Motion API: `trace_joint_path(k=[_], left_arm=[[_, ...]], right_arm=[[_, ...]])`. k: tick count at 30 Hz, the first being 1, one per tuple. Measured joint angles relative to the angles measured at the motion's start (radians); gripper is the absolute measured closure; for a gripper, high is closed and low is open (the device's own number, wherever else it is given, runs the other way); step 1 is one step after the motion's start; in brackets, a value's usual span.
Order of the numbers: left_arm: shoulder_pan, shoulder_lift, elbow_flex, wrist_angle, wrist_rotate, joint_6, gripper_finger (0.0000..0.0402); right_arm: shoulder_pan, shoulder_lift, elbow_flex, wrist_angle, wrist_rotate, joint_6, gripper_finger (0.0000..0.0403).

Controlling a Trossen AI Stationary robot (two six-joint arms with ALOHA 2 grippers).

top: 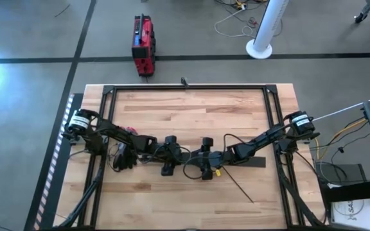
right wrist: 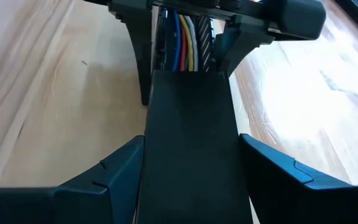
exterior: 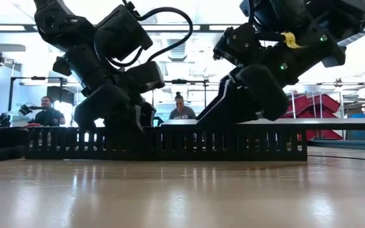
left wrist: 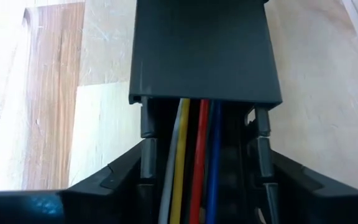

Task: Ziptie cables
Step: Close the black cable duct with the black cable duct cover

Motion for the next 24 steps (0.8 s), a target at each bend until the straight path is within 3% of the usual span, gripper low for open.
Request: trace_joint_path(k=[5,13,24], left_arm=[[0.000,0.000,0.000,0.000,0.001,0.010,0.0186],[0.001,0.000,0.000,0.000,0.003,0.015,0.0179],[0.000,0.000,-0.001,-0.003,0.005,0.022,0.0173]], right_arm=[[-0.002,-0.003,0.004,-0.014,0.002,-0.020,0.0183],[-0.016,-0.006,0.084,-0.185,-0.008,-0.028,0.0183],[-0.039,-0.006,0.093,-0.205,-0.042,0.004,0.0182]])
